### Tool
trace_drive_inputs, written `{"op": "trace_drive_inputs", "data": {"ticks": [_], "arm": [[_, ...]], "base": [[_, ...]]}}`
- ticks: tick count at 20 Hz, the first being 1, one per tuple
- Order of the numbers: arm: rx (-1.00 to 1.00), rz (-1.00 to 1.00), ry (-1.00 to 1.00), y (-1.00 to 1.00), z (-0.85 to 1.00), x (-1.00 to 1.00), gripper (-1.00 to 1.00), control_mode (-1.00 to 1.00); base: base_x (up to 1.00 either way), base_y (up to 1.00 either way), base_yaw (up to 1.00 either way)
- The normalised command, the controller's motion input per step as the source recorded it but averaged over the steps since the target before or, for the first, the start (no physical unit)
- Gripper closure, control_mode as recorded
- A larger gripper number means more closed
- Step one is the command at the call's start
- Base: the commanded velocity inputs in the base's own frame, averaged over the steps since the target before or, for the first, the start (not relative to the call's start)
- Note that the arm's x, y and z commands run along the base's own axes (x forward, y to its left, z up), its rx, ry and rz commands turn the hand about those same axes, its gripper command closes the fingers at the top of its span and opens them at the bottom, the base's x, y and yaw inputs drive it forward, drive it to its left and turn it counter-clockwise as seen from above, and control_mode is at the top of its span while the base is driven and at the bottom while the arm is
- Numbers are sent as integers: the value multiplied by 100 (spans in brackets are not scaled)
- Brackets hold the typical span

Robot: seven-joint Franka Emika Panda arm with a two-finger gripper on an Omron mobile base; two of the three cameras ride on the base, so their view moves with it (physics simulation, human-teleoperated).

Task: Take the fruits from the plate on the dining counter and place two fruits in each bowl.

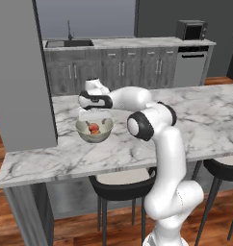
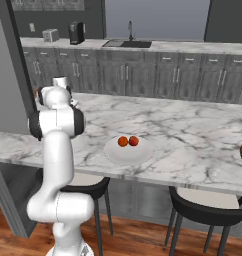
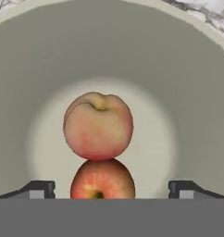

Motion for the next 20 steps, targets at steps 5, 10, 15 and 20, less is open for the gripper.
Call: {"op": "trace_drive_inputs", "data": {"ticks": [5,10,15,20], "arm": [[4,-13,-2,-54,41,-98,-100,-100],[6,-14,-1,-92,40,-100,-100,-100],[1,-19,-5,-96,33,-88,-100,-100],[-4,-25,-12,-82,3,-45,-100,-100]], "base": [[0,0,0],[0,0,0],[0,0,0],[0,0,0]]}}
